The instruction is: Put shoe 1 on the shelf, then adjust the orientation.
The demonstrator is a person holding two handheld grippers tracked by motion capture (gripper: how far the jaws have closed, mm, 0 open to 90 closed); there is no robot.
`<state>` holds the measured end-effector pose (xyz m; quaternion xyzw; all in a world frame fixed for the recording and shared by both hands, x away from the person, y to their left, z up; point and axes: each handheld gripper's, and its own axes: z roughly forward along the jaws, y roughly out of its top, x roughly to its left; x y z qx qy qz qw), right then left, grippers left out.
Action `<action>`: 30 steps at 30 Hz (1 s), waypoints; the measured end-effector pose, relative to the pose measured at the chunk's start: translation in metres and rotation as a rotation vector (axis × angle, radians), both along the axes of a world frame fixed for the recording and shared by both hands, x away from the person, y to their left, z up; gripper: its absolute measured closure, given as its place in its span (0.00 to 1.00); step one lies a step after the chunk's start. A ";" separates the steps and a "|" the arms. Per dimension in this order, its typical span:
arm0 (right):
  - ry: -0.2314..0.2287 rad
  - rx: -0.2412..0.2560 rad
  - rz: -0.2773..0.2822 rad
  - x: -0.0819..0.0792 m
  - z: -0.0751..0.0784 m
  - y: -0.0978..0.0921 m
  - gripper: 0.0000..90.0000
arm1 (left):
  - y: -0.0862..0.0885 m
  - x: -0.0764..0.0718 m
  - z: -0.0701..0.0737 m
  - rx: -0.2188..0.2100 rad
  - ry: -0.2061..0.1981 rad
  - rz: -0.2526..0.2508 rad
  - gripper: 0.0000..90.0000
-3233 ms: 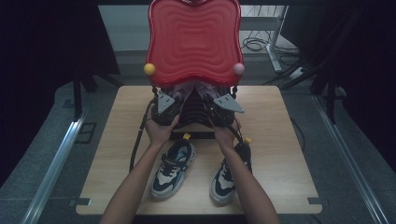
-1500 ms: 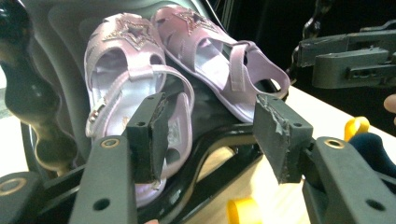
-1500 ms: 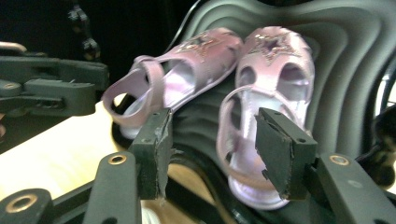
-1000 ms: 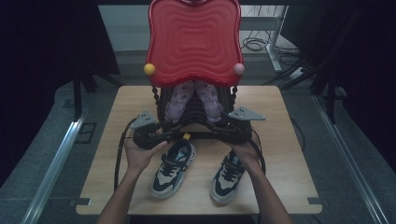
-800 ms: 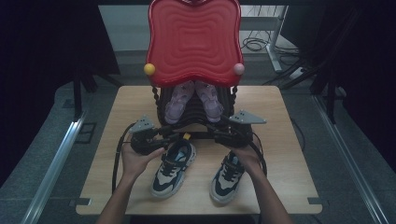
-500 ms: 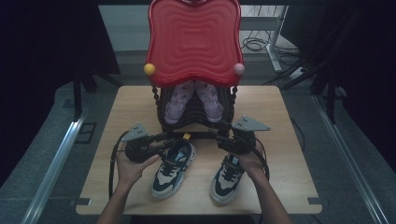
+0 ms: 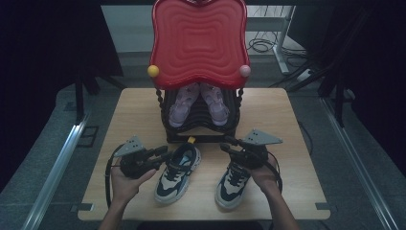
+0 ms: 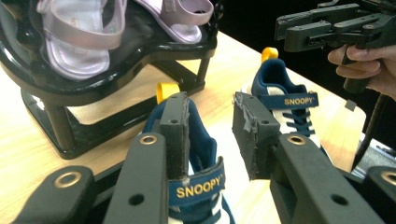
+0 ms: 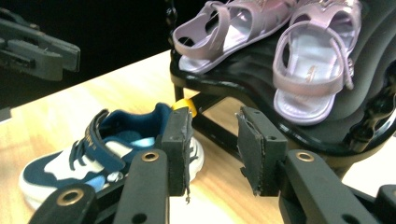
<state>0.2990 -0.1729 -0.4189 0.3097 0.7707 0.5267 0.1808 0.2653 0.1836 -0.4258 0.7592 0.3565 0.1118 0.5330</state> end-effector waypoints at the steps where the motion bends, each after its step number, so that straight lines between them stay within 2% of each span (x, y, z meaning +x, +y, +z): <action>1: -0.001 -0.004 0.003 -0.002 -0.001 -0.001 0.72 | -0.001 -0.002 0.000 0.003 0.001 -0.003 0.73; 4: -0.019 -0.019 0.005 -0.008 -0.001 -0.002 0.72 | -0.002 -0.007 0.000 0.008 -0.008 -0.016 0.73; 7: -0.023 -0.018 0.000 -0.012 0.000 -0.005 0.72 | -0.005 -0.012 -0.002 -0.012 -0.009 -0.031 0.73; 11: -0.011 -0.001 -0.004 -0.012 -0.001 -0.006 0.71 | -0.010 -0.013 -0.007 -0.003 0.019 -0.060 0.73; 14: -0.020 0.002 -0.001 -0.013 -0.001 -0.006 0.70 | -0.013 -0.016 -0.013 0.017 0.043 -0.075 0.73; 20: -0.004 0.021 -0.010 -0.013 -0.001 -0.010 0.68 | -0.015 -0.021 -0.022 0.015 0.083 -0.089 0.76; 25: -0.006 0.023 -0.023 -0.014 -0.001 -0.013 0.67 | -0.014 -0.024 -0.030 0.035 0.120 -0.084 0.90; 30: -0.001 0.039 -0.061 -0.012 -0.003 -0.018 0.67 | -0.015 -0.024 -0.038 0.031 0.164 -0.086 1.00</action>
